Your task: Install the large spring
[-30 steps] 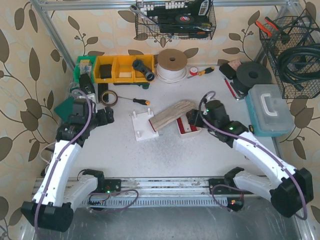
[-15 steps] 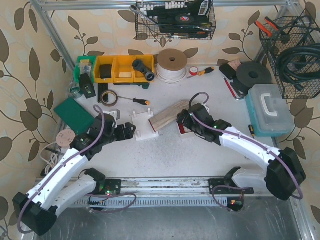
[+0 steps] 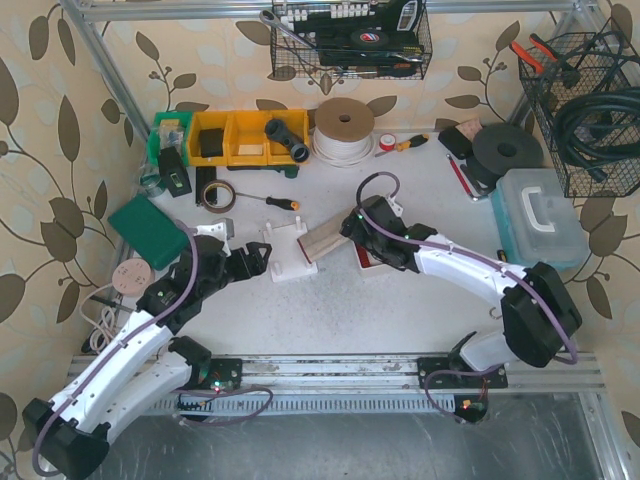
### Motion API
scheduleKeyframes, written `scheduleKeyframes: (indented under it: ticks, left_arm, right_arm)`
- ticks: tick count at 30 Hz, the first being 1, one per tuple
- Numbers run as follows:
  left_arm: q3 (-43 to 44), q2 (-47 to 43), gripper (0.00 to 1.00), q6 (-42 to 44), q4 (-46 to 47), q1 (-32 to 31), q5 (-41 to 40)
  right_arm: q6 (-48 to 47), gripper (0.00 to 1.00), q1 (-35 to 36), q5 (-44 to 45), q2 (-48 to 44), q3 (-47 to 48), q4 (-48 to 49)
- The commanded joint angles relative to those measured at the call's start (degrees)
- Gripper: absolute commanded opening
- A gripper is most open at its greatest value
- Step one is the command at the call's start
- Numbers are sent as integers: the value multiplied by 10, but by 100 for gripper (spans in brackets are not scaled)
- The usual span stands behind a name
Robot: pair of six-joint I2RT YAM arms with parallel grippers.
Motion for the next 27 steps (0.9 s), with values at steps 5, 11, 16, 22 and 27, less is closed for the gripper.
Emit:
scheduleKeyframes:
  ticks: [5,11,16,22,27]
  left_arm:
    - [23,21,90,-1,43,-8,-1]
    - [22,24,89,-1,45,-8,-8]
    - [14,19,89,-5,52,-7,-13]
    - [14,32,89,-6,53,-7,-11]
    - [16,42,91,-7,58,-7,-18]
  right_arm:
    - [7,86,16,46,57,54,-22]
    - [8,55,17,69,73,65,-27]
    - [4,3,16,80,77,81,-50]
    - [-56,0,12,85,66,135,-57]
    - [-116,0,-41,42,73,215,-70]
